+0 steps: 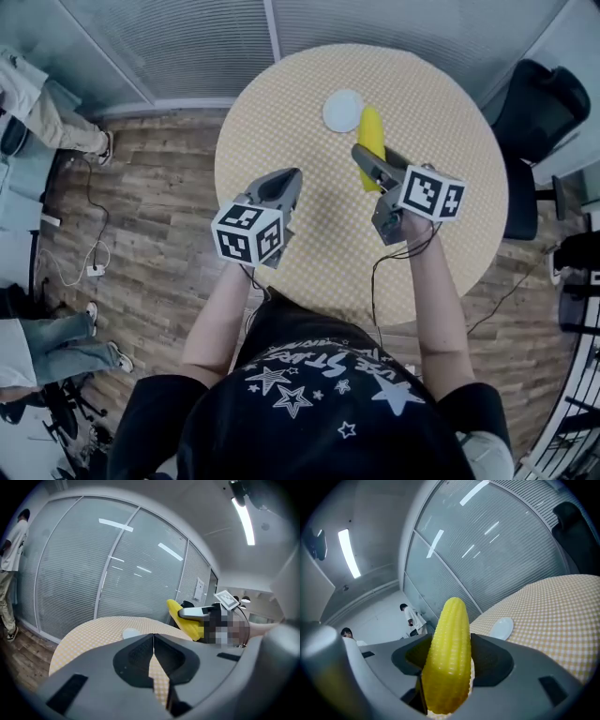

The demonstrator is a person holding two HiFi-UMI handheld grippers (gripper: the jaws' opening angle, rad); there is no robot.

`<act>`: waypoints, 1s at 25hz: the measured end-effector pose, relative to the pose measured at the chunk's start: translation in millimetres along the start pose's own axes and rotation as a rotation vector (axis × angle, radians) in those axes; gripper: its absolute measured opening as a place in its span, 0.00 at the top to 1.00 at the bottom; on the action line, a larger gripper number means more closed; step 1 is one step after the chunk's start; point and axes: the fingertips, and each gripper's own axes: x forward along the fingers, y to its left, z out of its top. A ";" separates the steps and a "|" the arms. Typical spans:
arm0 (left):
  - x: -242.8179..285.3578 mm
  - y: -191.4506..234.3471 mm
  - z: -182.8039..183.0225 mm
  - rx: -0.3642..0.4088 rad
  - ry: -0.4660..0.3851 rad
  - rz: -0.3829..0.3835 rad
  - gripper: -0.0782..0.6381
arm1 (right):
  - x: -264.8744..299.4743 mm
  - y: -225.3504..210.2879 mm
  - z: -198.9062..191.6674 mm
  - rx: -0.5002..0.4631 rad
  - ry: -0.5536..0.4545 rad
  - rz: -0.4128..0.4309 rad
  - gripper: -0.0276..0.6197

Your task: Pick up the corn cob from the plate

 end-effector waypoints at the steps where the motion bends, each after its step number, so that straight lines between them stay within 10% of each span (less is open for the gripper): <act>1: -4.2 -6.3 -1.1 -0.004 -0.009 0.006 0.88 | -9.0 3.1 -2.1 0.008 -0.010 0.017 0.55; 25: -102.2 -80.8 -44.1 -0.009 -0.041 -0.016 0.88 | -118.5 52.7 -79.1 0.051 -0.090 0.064 0.55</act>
